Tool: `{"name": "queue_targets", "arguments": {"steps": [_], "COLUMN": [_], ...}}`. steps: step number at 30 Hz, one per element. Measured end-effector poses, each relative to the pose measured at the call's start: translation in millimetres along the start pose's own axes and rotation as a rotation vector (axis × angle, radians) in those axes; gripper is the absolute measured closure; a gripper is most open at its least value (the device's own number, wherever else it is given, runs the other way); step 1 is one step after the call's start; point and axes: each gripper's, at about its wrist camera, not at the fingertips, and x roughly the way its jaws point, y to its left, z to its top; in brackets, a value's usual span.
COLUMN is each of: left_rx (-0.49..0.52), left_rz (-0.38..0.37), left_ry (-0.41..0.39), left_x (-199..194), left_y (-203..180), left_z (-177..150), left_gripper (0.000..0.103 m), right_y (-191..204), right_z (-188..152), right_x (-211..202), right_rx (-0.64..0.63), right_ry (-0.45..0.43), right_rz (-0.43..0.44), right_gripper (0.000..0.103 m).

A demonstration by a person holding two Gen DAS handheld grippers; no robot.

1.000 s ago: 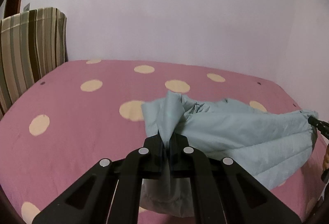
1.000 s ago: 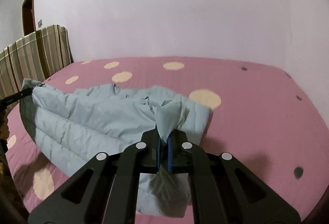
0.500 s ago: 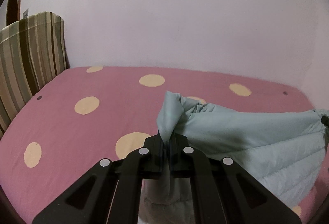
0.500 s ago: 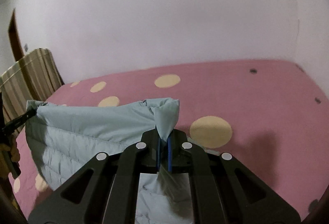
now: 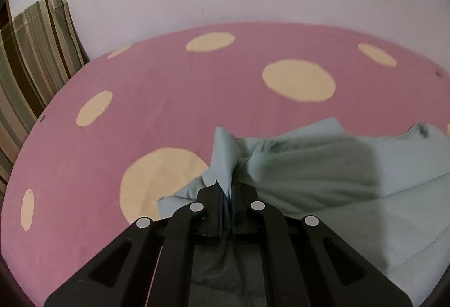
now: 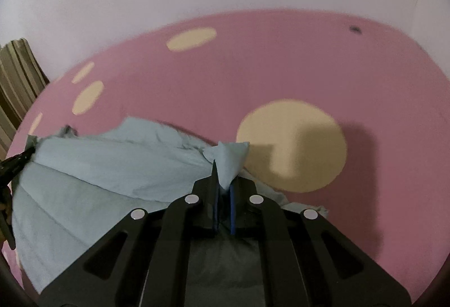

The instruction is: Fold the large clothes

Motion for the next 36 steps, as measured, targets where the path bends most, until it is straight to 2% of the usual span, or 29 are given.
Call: {"name": "queue_targets", "arguments": {"steps": [3, 10, 15, 18, 20, 22, 25, 30, 33, 36], "left_rx": [-0.008, -0.038, -0.007, 0.019, 0.011, -0.021, -0.078, -0.029, -0.018, -0.016], "left_rz": [0.007, 0.015, 0.046, 0.072, 0.086, 0.089, -0.006, -0.144, -0.146, -0.115], "left_ry": [0.003, -0.021, -0.005, 0.017, 0.012, 0.003, -0.026, -0.039, 0.001, 0.013], "left_x": [10, 20, 19, 9, -5, -20, -51, -74, -55, -33], "left_y": [-2, -4, -9, -9, -7, -3, -10, -66, -87, -93], "left_z": [-6, -15, -9, -4, -2, -2, 2, -5, -15, -25], "left_gripper": [0.099, 0.099, 0.099, 0.097, 0.093, 0.086, 0.085, 0.085, 0.085, 0.085], "right_y": [-2, -2, -2, 4, 9, 19, 44, 100, 122, 125], "right_z": [-9, -13, -10, -3, 1, 6, 12, 7, -2, -9], "right_x": [13, 20, 18, 10, -2, -25, -51, -47, -23, 3], "right_rx": [-0.001, -0.003, -0.005, -0.027, -0.029, -0.029, -0.032, -0.07, -0.1, -0.096], "right_ry": [0.021, 0.012, 0.018, 0.037, 0.032, -0.027, -0.074, -0.066, -0.029, 0.024], "right_rz": [-0.013, -0.014, -0.017, -0.047, -0.07, -0.082, -0.04, 0.051, 0.061, 0.043], "right_gripper": [0.096, 0.097, 0.095, 0.085, 0.059, 0.057, 0.057, 0.058, 0.058, 0.058]}}
